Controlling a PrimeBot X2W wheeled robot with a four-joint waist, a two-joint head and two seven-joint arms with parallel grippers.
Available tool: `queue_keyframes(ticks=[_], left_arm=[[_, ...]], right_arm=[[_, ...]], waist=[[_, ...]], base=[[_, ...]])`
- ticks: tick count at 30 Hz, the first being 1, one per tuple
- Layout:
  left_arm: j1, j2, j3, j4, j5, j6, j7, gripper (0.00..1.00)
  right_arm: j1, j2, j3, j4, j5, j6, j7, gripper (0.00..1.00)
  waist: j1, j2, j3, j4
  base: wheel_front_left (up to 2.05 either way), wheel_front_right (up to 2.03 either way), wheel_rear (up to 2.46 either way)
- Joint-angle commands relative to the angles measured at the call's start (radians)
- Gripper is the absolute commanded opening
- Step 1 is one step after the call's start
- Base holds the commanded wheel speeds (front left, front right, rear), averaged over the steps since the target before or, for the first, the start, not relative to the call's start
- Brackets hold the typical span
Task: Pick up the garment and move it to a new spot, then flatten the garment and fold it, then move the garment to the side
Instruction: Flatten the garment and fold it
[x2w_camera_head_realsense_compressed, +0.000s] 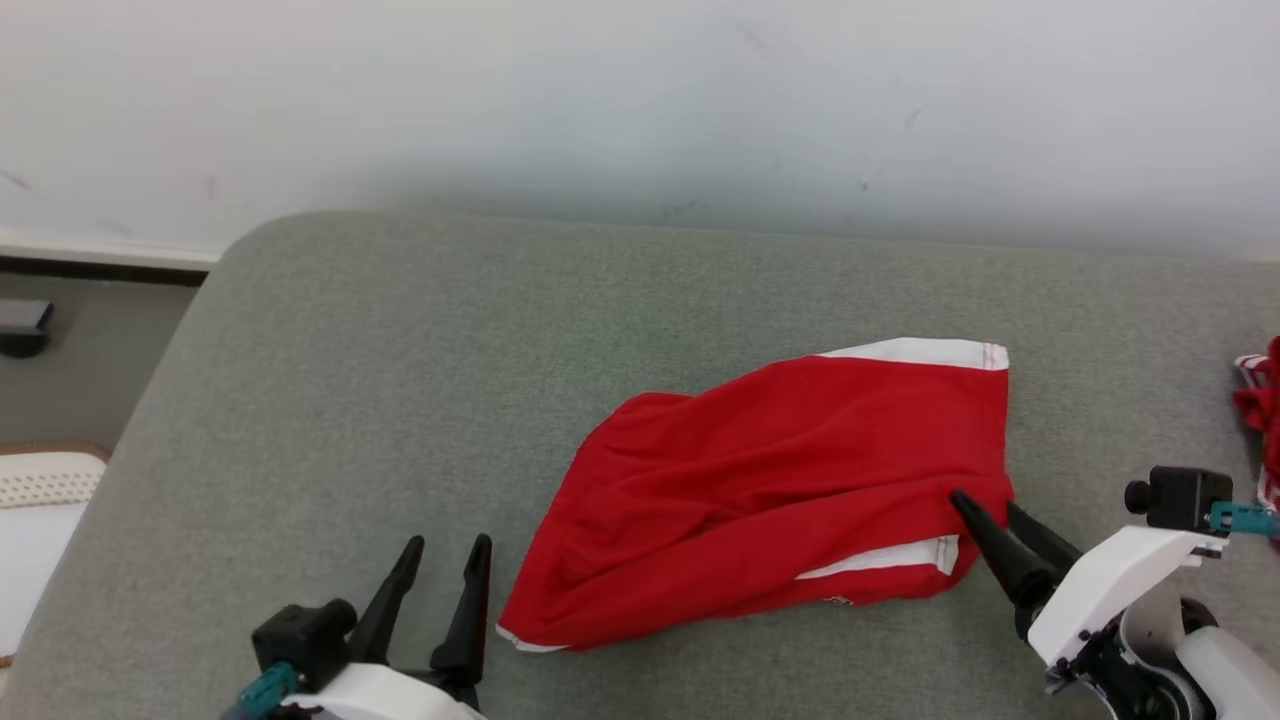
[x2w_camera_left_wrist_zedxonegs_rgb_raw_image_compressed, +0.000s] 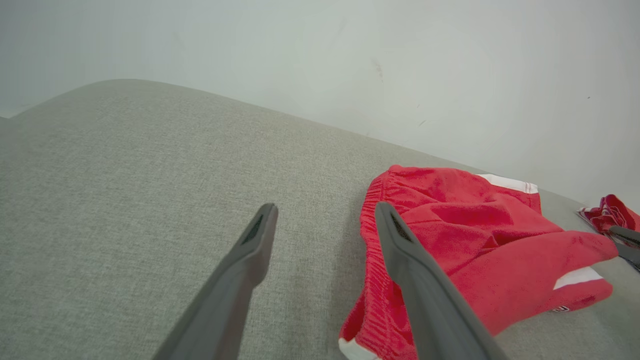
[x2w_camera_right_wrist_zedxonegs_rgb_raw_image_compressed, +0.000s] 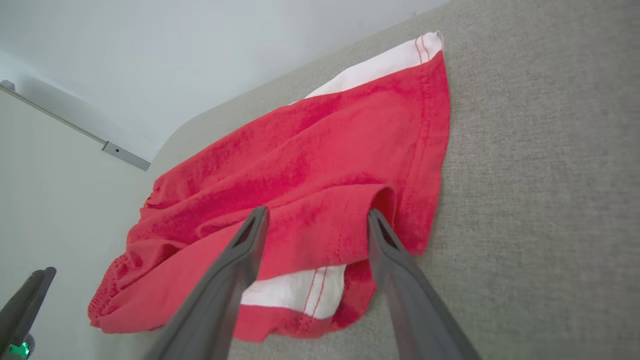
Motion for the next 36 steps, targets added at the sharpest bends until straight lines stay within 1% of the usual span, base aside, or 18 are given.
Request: queue_keyframes(ticks=[1,8,13,17,27,32,34,36], left_arm=[[0.014,-0.001,0.003,0.002,0.008,-0.001,-0.001,1.0],[0.029,-0.005,0.009,0.005,0.012,-0.003,-0.001,1.0],[0.027,-0.004,0.009,-0.001,0.015,-0.004,-0.001,1.0],[0.008,-0.005,0.001,0.001,0.015,-0.006,-0.001,1.0],[-0.007,-0.01,-0.007,0.02,0.006,-0.007,-0.001,1.0],[-0.008,-0.012,-0.008,0.025,0.006,-0.008,-0.001,1.0],[-0.011,-0.012,-0.008,0.027,0.006,-0.008,-0.001,1.0],[-0.011,-0.012,-0.007,0.028,0.005,-0.008,-0.001,1.0]], right_arm=[[0.027,-0.015,0.012,-0.017,0.012,-0.002,-0.012,1.0],[0.107,-0.051,0.084,-0.103,0.022,-0.002,-0.085,1.0],[0.106,-0.055,0.123,-0.096,-0.006,-0.002,-0.154,1.0],[0.062,-0.039,0.142,-0.065,-0.013,-0.002,-0.18,1.0],[-0.02,-0.001,0.226,0.035,0.02,-0.002,-0.142,1.0],[-0.03,-0.002,0.252,0.061,0.045,-0.002,-0.136,1.0],[-0.034,-0.001,0.263,0.073,0.06,-0.002,-0.125,0.85],[-0.039,0.002,0.277,0.083,0.068,-0.002,-0.118,0.74]], waist=[[0.0,0.0,-0.027,-0.034],[0.0,0.0,-0.047,-0.086],[0.0,0.0,-0.036,-0.094],[0.0,0.0,-0.015,-0.083],[0.0,0.0,0.012,-0.03],[0.0,0.0,0.014,-0.019],[0.0,0.0,0.015,-0.018],[0.0,0.0,0.015,-0.018]], base=[[0.0,0.0,0.0],[0.0,0.0,0.0],[0.0,0.0,0.0],[0.0,0.0,0.0],[0.0,0.0,0.0],[0.0,0.0,0.0],[0.0,0.0,0.0],[0.0,0.0,0.0]])
